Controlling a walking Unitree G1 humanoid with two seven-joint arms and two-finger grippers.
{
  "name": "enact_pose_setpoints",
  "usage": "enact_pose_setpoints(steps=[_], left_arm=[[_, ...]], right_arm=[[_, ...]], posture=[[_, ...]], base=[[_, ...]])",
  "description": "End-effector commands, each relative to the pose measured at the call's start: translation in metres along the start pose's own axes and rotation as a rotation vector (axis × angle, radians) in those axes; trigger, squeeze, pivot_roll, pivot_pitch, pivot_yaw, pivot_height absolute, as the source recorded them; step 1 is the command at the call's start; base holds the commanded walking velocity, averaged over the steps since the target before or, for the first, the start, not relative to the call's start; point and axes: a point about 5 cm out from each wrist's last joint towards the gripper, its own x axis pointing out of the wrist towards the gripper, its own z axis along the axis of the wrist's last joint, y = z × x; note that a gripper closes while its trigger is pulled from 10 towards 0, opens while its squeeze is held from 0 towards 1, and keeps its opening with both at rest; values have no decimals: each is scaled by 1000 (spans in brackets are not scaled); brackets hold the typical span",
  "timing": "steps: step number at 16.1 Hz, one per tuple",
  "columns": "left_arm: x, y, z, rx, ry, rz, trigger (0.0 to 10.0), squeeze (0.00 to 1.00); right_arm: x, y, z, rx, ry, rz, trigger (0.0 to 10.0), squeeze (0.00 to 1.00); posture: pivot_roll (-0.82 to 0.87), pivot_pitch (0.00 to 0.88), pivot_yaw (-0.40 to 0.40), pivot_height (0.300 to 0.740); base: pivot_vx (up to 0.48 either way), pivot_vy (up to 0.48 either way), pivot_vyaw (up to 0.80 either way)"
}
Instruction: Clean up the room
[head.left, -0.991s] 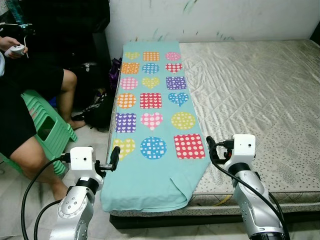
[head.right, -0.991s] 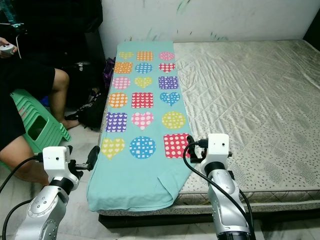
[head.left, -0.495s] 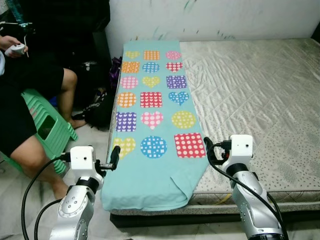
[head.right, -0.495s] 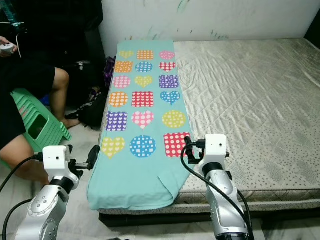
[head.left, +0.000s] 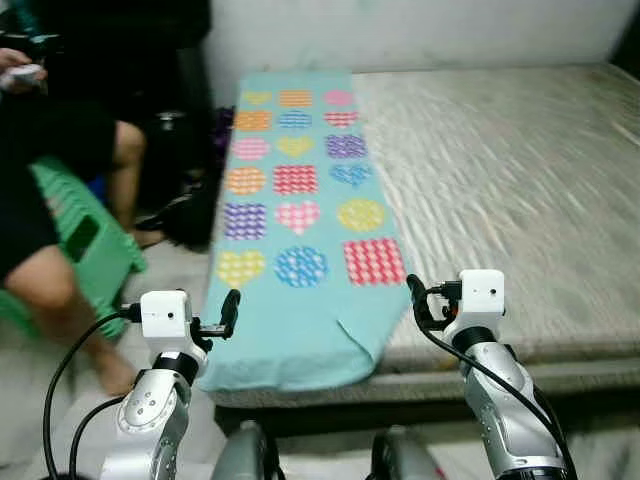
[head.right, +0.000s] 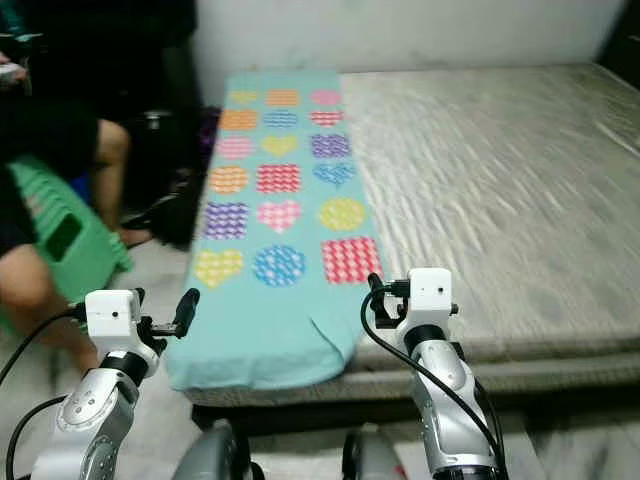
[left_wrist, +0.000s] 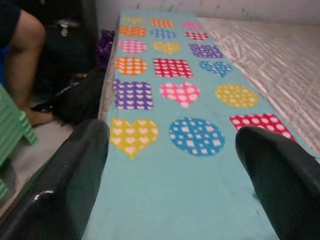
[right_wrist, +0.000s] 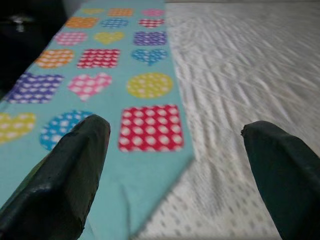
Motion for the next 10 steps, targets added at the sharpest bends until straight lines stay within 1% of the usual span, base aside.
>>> enact_pose_setpoints(steps=[1, 2, 10], left_arm=[[0, 2, 0, 6, 3, 6, 10000, 0], [1, 1, 1, -7, -8, -4, 10000, 0], [0, -2, 3, -27, -28, -25, 10000, 0]], right_arm=[[0, 0, -1, -4, 2, 6, 10000, 0], [1, 0, -1, -21, 1, 5, 10000, 0], [7, 2, 3, -43, -16, 36, 10000, 0]], posture=[[-128, 97, 34, 593], [-129, 96, 33, 593], [-126, 91, 27, 593]], base=[[0, 0, 0], [0, 0, 0], [0, 0, 0]])
